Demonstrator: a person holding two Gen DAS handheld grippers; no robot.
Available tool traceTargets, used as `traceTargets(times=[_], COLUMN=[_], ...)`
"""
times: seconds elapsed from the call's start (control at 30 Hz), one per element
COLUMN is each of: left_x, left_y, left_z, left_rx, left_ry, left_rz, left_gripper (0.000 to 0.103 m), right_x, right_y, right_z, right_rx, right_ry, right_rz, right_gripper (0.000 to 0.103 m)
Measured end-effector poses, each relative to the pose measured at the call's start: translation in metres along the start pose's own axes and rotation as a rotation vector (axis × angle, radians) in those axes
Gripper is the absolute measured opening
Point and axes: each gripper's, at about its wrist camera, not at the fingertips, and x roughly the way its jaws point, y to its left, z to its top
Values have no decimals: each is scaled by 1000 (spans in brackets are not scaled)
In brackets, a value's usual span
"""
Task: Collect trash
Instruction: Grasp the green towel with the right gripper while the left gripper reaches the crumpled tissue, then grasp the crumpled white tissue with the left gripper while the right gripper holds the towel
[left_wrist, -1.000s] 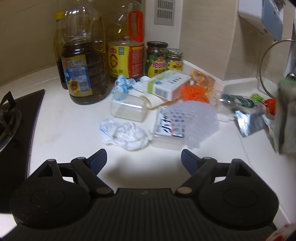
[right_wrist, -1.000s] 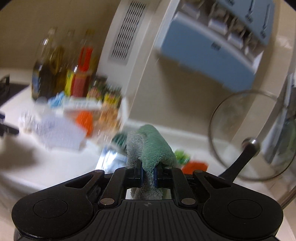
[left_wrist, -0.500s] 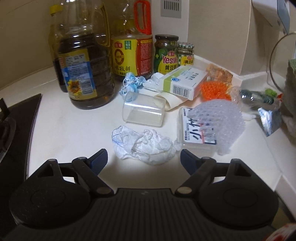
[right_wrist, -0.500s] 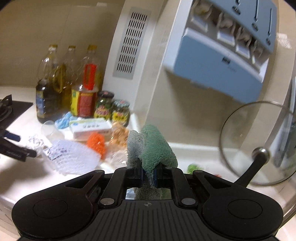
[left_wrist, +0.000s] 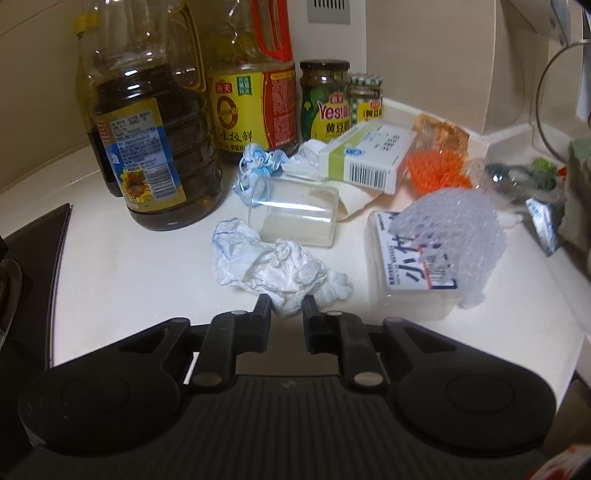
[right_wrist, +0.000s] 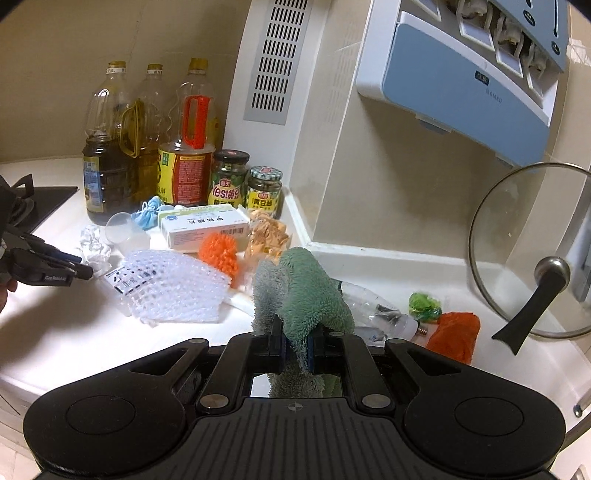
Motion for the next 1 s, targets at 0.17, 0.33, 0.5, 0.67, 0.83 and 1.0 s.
traceTargets(times=[0.17, 0.33, 0.5, 0.67, 0.83, 1.0], left_x=[-18, -46, -80, -109, -137, -161], left_y=[-3, -9, -27, -47, -65, -76], left_z=[-2, -5, -12, -25, -41, -57], left_rx=[-16, -46, -60, -89, -73, -49], left_ry=[-20, -42, -61, -60, -60, -74], left_rz=[-11, -28, -47, -54, -85, -161], left_gripper=[13, 13, 13, 13, 13, 13], right_x=[-1, -7, -21, -41, -71, -107], right_y=[3, 5, 10, 19, 31, 48], right_z=[-1, -1, 1, -1, -7, -15], right_rx=[3, 6, -5, -34, -34, -19], right_ry=[-3, -15, -43, -88, -126, -150], right_rz=[14, 36, 103, 204, 285, 279], right_gripper=[10, 10, 10, 10, 10, 10])
